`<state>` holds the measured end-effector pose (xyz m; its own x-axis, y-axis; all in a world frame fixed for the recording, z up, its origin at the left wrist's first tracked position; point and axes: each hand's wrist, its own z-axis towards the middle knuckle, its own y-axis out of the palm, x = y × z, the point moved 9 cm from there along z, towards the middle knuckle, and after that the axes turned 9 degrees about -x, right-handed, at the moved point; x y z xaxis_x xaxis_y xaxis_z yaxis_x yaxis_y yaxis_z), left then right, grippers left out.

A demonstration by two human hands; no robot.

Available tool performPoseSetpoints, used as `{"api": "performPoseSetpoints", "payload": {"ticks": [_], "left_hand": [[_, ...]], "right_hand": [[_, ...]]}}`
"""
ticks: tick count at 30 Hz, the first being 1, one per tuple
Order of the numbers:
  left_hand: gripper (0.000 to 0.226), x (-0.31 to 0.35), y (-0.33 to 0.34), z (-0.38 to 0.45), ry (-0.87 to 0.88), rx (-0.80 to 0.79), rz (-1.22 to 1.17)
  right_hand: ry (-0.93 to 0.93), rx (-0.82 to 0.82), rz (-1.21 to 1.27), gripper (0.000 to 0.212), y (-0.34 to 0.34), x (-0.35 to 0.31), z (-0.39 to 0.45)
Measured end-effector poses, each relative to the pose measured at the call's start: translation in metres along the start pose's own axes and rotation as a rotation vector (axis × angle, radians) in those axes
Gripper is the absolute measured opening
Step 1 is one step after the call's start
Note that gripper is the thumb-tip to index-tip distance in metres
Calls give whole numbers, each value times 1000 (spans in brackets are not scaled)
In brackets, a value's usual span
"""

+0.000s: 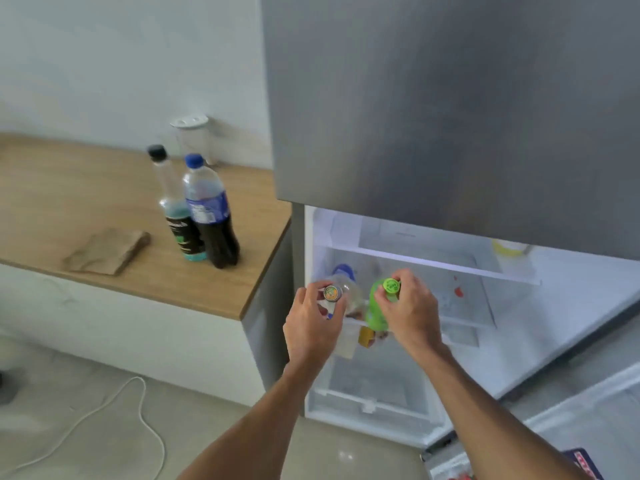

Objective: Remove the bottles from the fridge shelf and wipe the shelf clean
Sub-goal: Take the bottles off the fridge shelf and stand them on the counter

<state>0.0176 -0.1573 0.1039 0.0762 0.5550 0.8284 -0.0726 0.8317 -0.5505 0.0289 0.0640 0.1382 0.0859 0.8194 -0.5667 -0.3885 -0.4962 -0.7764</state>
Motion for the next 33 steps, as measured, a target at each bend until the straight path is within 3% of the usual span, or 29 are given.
{"api": "performPoseSetpoints", "payload": {"ticks": [3, 7, 12, 17, 23, 33], "left_hand": [[30, -3, -67, -13, 46, -28, 13], [39, -16, -175, -20, 57, -100, 113], [43, -15, -300, -14, 92, -79, 250], [43, -24, -373, 14, 110, 27, 291], [41, -35, -396, 77, 139, 59, 261], [39, -69, -345, 182, 140, -133, 317]], "right_hand": [[-27, -179, -78, 24, -14, -56, -16], [18, -327, 0, 23, -29, -139, -34], [-140, -320, 9, 26, -46, -255, -40], [-253, -309, -1, 28, -27, -333, -26], [-268, -341, -76, 27, 40, -370, 17], [-254, -464, -83, 25, 128, -368, 73]]}}
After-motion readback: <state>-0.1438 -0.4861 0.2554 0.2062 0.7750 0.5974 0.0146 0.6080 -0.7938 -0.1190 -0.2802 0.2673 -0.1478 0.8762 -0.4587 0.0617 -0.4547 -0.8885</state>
